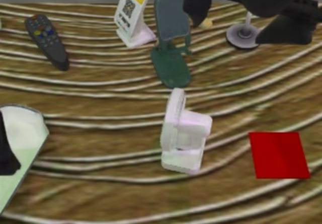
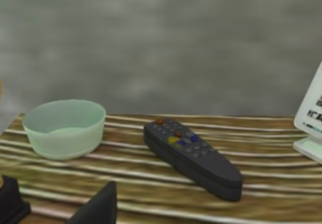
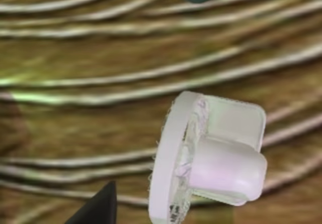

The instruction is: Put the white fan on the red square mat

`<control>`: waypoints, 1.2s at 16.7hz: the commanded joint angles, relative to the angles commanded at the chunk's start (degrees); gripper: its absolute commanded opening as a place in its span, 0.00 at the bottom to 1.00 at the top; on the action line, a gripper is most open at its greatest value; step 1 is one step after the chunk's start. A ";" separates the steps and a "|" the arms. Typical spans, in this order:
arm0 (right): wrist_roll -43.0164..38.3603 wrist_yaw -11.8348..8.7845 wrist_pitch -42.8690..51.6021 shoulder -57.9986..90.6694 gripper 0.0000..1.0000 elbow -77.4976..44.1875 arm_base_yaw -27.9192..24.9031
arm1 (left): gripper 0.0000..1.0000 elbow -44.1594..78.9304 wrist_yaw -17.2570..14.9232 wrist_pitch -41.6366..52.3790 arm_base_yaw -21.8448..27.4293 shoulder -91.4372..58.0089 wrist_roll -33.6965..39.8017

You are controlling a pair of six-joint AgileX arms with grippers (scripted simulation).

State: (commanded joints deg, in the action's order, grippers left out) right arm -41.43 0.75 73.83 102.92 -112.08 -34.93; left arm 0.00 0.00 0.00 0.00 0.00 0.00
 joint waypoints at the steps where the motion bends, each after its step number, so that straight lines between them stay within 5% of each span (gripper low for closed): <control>1: -2.54 -0.08 3.06 4.59 1.00 -5.13 -1.29 | 1.00 0.00 0.00 0.00 0.00 0.00 0.00; 9: -15.75 -0.45 21.93 31.29 1.00 -30.51 -8.13 | 1.00 0.00 0.00 0.00 0.00 0.00 0.00; 20: -16.53 -0.53 20.16 32.46 1.00 -27.78 -8.55 | 1.00 0.00 0.00 0.00 0.00 0.00 0.00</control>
State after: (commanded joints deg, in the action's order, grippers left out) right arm -57.96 0.22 93.99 135.38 -139.87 -43.48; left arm 0.00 0.00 0.00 0.00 0.00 0.00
